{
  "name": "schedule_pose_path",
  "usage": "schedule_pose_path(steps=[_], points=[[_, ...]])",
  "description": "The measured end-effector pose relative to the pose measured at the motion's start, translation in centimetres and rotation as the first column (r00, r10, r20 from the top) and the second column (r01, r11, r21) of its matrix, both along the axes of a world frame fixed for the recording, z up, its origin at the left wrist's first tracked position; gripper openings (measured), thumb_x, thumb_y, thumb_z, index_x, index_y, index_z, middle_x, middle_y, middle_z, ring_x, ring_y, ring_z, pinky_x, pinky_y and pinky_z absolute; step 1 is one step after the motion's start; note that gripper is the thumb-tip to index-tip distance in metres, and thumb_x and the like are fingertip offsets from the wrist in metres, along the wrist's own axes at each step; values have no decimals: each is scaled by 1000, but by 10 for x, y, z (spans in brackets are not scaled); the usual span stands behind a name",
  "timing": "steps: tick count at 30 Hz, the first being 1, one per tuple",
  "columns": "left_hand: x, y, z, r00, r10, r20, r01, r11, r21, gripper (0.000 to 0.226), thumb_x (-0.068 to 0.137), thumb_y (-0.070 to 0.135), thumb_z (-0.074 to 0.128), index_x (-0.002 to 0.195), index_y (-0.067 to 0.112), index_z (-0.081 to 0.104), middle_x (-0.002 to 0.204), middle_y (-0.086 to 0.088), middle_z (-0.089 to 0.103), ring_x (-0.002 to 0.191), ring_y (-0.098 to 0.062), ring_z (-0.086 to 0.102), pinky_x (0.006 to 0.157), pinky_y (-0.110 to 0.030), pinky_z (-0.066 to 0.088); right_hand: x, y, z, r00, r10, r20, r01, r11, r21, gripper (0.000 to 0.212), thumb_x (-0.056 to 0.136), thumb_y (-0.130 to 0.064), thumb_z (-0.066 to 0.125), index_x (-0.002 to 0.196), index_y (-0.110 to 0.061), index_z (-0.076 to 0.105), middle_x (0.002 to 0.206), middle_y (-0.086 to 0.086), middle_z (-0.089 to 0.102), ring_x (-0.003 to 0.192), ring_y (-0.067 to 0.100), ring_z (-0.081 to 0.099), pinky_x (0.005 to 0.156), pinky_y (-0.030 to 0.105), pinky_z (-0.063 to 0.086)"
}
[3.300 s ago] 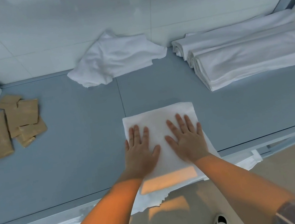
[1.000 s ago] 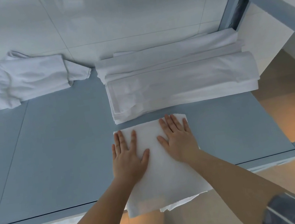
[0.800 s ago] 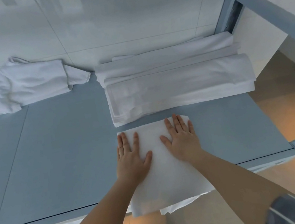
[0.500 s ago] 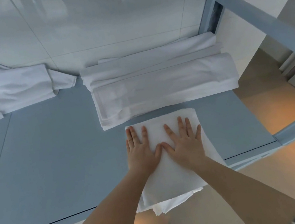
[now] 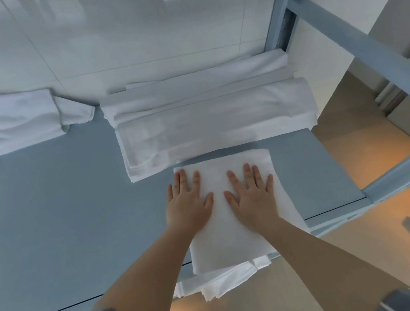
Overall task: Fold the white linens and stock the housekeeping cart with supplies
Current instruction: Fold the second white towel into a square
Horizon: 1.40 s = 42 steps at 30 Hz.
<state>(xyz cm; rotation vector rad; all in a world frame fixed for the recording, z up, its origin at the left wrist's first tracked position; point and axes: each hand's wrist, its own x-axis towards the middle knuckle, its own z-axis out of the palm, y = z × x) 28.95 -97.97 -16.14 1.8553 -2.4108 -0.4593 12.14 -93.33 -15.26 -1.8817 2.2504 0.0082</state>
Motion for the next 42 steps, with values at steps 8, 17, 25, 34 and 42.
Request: schedule_pose_path(steps=[8, 17, 25, 34, 42], points=[[53, 51, 34, 984, 157, -87, -163, 984, -74, 66, 97, 54, 24, 153, 19, 14, 160, -4, 15, 148, -19, 6, 120, -38, 2, 59, 18, 35, 971, 128, 202, -92, 979, -180, 55, 102, -42, 26, 152, -19, 22, 157, 4, 25, 147, 18, 16, 120, 36, 6], [171, 93, 63, 895, 424, -139, -440, 889, -127, 61, 97, 49, 30, 149, 16, 29, 151, -2, 38, 142, -18, 27, 119, -37, 14, 144, 33, 56, 950, 207, 235, -161, 967, -199, 51, 101, -37, 35, 149, -20, 30, 154, 4, 32, 143, 18, 24, 118, 36, 17], [277, 112, 61, 843, 519, -141, -533, 842, -84, 62, 97, 53, 23, 151, 21, 22, 155, 2, 30, 145, -14, 19, 120, -35, 8, 258, 36, 56, 919, 318, 231, -275, 940, -201, 50, 101, -37, 38, 147, -17, 35, 151, 7, 37, 141, 21, 28, 114, 32, 18], [456, 88, 62, 880, 454, -140, -471, 872, -132, 59, 98, 49, 32, 148, 19, 30, 151, 1, 37, 143, -16, 25, 118, -36, 13, 454, 23, 59, 918, 283, 277, -229, 950, -210, 49, 102, -37, 36, 147, -18, 35, 152, 7, 34, 141, 21, 27, 115, 32, 19], [550, 62, 76, 929, 347, -130, -365, 917, -161, 58, 98, 46, 33, 147, 16, 32, 150, -1, 39, 142, -17, 26, 117, -38, 14, 540, 12, 69, 931, 184, 315, -105, 962, -250, 45, 100, -33, 42, 142, -15, 43, 147, 9, 42, 138, 24, 33, 114, 34, 24]])
